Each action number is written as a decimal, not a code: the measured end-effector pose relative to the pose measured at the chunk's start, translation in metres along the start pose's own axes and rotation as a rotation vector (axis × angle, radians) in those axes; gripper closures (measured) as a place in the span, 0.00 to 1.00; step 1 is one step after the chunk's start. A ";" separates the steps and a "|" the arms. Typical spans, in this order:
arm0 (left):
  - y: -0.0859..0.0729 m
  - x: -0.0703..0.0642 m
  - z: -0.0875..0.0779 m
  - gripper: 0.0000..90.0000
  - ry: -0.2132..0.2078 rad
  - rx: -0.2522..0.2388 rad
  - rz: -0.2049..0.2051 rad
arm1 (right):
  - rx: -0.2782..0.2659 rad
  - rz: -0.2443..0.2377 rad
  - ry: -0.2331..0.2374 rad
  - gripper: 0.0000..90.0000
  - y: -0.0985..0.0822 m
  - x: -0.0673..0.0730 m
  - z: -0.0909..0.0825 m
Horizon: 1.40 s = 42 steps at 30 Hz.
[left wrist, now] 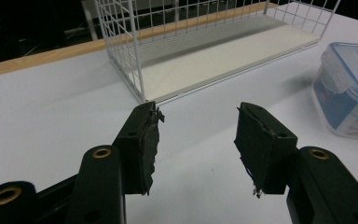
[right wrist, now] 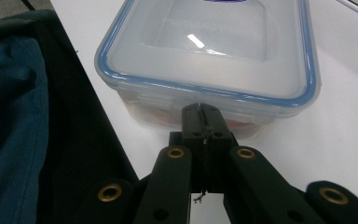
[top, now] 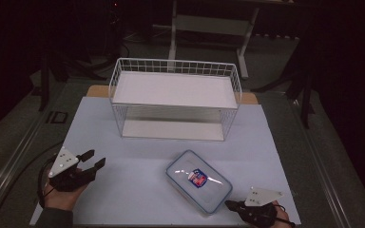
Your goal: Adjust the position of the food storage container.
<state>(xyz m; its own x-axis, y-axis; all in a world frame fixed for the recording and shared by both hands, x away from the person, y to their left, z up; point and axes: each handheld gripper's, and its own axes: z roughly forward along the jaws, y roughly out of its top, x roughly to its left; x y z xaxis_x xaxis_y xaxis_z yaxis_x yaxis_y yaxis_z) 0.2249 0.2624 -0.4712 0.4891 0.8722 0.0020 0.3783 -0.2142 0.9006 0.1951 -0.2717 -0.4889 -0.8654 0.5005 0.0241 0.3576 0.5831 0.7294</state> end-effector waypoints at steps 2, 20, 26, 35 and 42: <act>0.000 0.000 0.001 0.54 -0.001 0.003 0.004 | -0.003 0.009 -0.010 1.00 0.000 -0.001 0.001; -0.001 -0.002 0.004 0.54 -0.012 0.017 0.009 | -0.005 0.125 -0.103 1.00 0.015 -0.044 0.013; -0.001 -0.002 0.004 0.54 -0.014 0.019 0.009 | -0.004 0.155 -0.118 1.00 0.022 -0.060 0.020; -0.001 -0.002 0.006 0.54 -0.016 0.023 0.010 | 0.015 0.174 -0.160 1.00 0.039 -0.077 0.035; -0.002 -0.002 0.006 0.54 -0.018 0.021 0.007 | 0.014 0.182 -0.180 1.00 0.051 -0.080 0.049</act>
<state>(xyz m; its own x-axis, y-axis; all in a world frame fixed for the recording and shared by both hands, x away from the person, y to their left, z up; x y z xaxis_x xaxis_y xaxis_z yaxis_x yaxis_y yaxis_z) 0.2278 0.2584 -0.4753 0.5057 0.8627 0.0004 0.3909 -0.2296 0.8913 0.2997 -0.2505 -0.4867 -0.7105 0.7030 0.0312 0.5076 0.4813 0.7146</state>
